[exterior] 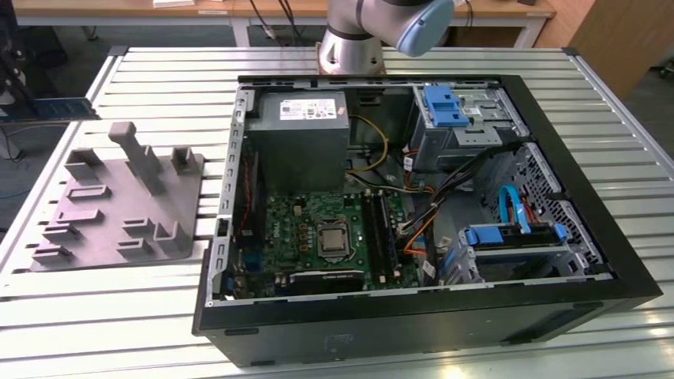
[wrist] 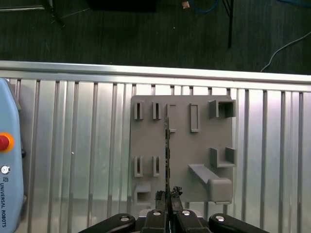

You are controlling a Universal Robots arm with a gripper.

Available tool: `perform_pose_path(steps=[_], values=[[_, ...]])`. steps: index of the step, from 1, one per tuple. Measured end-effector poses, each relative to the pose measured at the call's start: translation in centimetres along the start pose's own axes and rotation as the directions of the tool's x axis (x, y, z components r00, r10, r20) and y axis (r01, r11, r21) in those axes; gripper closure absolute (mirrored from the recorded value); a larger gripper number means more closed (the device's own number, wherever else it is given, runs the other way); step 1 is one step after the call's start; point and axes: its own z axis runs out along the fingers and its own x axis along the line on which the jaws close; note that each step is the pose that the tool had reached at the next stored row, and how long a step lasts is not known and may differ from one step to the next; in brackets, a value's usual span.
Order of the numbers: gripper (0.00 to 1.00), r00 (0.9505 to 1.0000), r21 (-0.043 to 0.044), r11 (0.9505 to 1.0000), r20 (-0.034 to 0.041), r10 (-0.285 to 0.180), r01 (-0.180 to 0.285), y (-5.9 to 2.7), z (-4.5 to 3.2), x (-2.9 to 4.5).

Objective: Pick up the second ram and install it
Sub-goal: 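Pick up the second ram and move it above second insertion slot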

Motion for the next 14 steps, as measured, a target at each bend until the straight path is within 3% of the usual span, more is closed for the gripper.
perform_pose_path(steps=[2,5,6,14], values=[[0.86,1.0000,0.0001,1.0000,0.0070,0.000,0.000,-0.09,-0.01,0.01],[0.86,0.9992,0.0011,1.0000,0.0403,0.001,-0.001,-0.16,0.00,0.00],[0.86,0.9991,0.0013,1.0000,0.0431,0.001,-0.002,-0.19,0.00,0.00],[0.86,0.9991,0.0011,1.0000,0.0427,0.002,-0.002,-0.87,0.06,0.03]])
